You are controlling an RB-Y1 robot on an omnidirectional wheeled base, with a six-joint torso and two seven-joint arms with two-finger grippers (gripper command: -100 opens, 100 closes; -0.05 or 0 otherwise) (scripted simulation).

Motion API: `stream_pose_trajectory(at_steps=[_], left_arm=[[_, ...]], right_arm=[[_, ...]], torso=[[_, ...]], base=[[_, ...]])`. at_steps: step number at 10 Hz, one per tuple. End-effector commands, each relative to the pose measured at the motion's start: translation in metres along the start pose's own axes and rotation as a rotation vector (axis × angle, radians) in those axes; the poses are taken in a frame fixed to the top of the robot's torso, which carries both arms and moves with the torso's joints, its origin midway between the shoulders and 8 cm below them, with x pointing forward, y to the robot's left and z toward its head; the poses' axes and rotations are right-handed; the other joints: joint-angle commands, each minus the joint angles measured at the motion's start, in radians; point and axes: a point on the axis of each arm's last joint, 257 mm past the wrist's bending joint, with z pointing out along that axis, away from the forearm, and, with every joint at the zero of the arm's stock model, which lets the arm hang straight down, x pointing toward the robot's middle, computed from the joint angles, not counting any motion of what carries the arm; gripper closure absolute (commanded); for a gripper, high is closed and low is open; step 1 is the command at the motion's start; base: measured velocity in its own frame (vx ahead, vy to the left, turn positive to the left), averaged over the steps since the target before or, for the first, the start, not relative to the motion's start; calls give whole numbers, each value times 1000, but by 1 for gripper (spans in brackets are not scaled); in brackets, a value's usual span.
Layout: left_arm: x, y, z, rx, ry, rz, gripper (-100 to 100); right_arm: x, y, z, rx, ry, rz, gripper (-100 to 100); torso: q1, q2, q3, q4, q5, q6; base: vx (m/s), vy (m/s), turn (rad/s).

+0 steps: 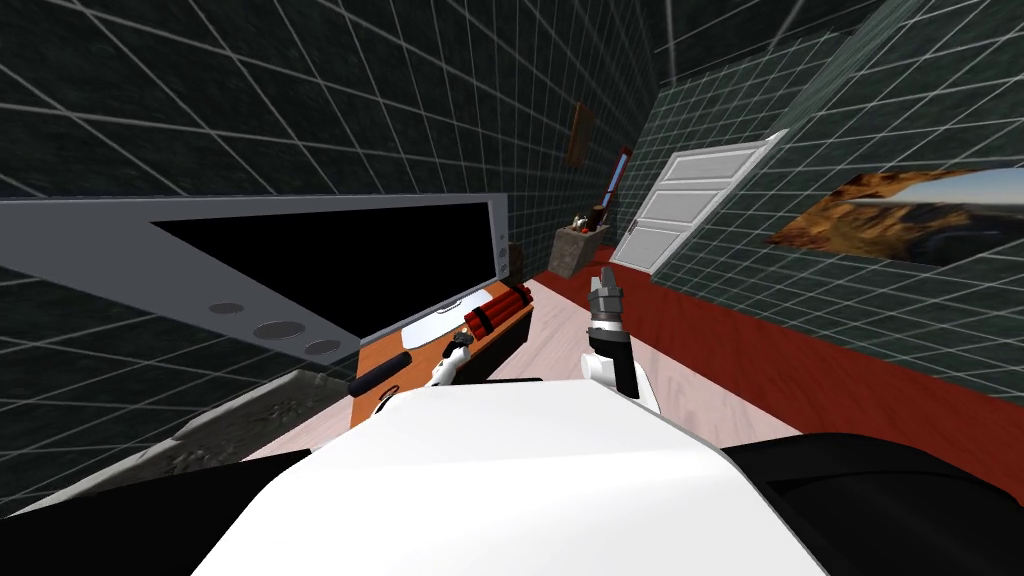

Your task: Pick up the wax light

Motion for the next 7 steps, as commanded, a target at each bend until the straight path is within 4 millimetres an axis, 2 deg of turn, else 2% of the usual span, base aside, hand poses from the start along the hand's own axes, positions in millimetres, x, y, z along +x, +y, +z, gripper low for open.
stream_pose_trajectory(at_steps=[1, 5, 7], left_arm=[[3, 1, -1, -3, 7, 5, 100], [13, 15, -8, -33, 19, 36, 100], [13, 13, -7, -30, 21, 34, 100]], right_arm=[[0, 0, 0, 0, 0, 0, 0], [0, 0, 0, 0, 0, 0, 0], [0, 0, 0, 0, 0, 0, 0]], torso=[[0, 0, 0, 0, 0, 0], [-1, 0, 0, 0, 0, -1], [-1, 0, 0, 0, 0, 0]], base=[[5, -5, 54], [9, -14, 126], [3, -7, 18]])
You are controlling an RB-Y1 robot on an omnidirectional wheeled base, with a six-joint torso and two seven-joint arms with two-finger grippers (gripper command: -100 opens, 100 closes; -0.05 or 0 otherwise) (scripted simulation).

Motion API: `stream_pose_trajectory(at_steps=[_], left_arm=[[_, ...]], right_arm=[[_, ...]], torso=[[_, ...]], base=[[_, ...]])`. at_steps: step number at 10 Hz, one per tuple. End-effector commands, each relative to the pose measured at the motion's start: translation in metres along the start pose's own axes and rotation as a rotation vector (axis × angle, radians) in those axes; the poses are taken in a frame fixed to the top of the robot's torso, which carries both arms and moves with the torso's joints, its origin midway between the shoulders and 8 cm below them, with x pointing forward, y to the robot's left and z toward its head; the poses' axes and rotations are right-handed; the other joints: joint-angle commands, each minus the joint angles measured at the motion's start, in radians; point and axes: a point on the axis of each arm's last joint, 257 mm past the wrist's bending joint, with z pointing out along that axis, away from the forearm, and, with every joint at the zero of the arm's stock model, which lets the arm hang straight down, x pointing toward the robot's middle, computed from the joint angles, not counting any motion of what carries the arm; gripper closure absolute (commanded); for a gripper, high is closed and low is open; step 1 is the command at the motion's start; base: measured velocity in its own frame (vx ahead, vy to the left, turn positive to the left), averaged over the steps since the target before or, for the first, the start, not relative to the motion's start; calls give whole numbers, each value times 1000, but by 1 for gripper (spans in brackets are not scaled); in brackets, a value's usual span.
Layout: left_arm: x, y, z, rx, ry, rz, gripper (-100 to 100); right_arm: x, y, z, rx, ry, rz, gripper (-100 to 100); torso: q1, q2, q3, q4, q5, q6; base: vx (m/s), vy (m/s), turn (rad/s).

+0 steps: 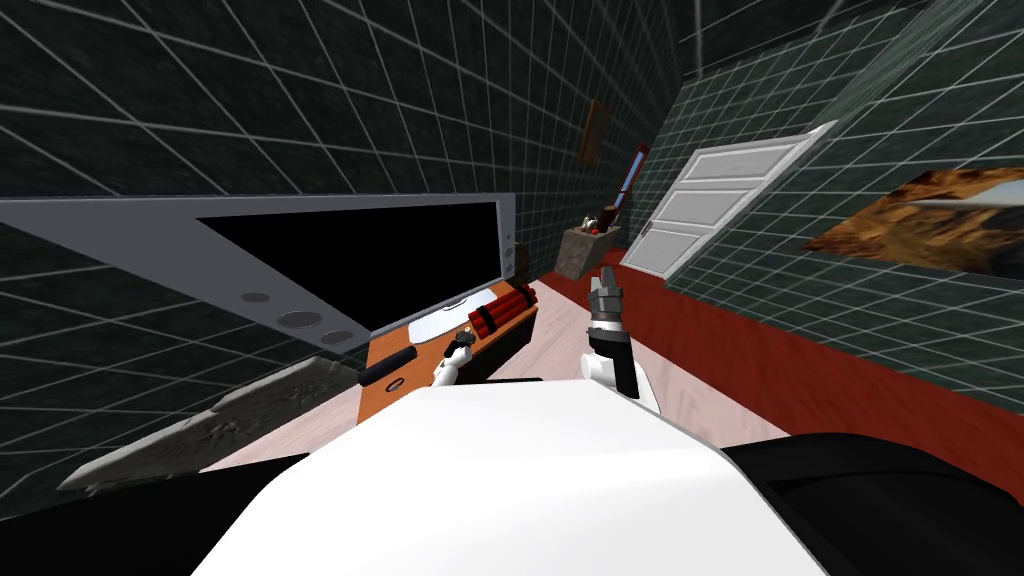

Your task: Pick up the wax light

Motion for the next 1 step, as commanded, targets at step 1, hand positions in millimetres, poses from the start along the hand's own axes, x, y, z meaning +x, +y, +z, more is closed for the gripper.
stream_pose_trajectory(at_steps=[1], left_arm=[[0, 0, 0, 0, 0, 0, 0]], right_arm=[[0, 0, 0, 0, 0, 0, 0]], torso=[[0, 0, 0, 0, 0, 0]], base=[[0, 0, 0]])
